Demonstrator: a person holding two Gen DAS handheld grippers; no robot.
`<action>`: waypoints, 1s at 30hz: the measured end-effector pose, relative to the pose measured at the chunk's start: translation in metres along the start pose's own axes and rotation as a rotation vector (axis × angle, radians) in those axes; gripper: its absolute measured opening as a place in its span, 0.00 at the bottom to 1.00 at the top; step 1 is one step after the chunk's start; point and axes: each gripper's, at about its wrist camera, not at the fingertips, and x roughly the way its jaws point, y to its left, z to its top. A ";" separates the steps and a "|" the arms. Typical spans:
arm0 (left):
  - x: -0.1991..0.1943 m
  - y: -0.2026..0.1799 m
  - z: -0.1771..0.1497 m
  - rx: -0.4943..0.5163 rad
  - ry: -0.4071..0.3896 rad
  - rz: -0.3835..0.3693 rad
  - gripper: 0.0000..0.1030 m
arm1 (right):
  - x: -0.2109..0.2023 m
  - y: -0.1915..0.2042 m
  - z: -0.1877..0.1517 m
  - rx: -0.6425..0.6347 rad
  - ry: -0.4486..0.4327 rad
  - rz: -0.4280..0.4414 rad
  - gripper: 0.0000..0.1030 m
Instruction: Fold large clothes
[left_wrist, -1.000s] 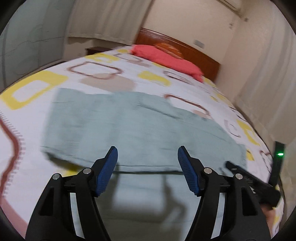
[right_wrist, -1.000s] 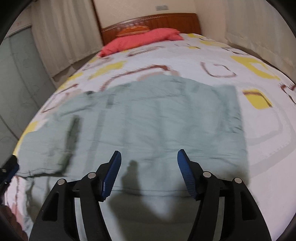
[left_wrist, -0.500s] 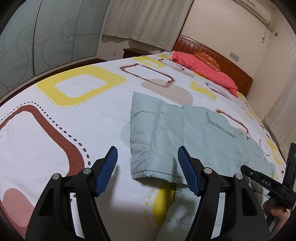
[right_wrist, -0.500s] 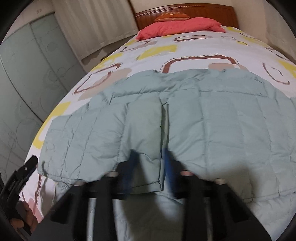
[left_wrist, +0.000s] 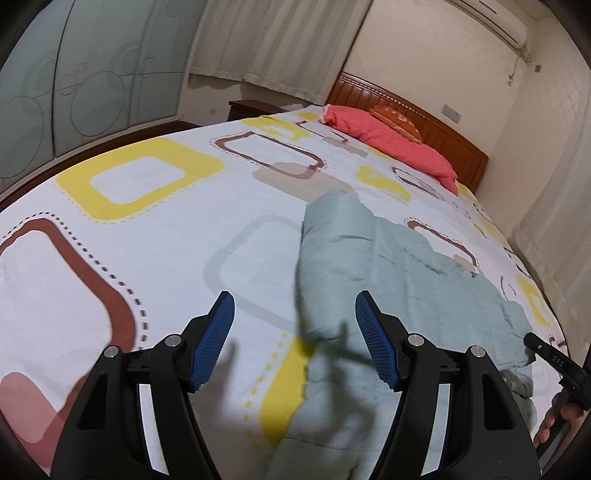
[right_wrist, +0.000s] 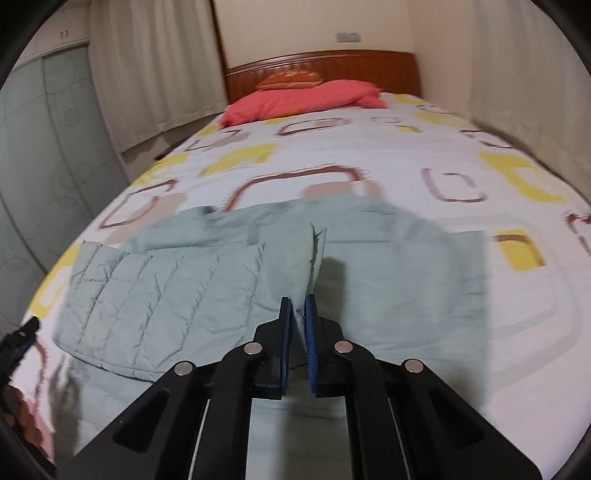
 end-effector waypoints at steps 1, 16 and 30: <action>0.002 -0.004 -0.001 0.005 0.004 -0.005 0.66 | 0.000 -0.012 0.000 0.008 0.002 -0.023 0.07; 0.044 -0.062 -0.008 0.115 0.072 -0.039 0.66 | 0.020 -0.099 -0.019 0.149 0.119 -0.095 0.10; 0.131 -0.087 -0.003 0.204 0.188 0.046 0.66 | 0.079 -0.064 -0.002 0.126 0.131 -0.057 0.37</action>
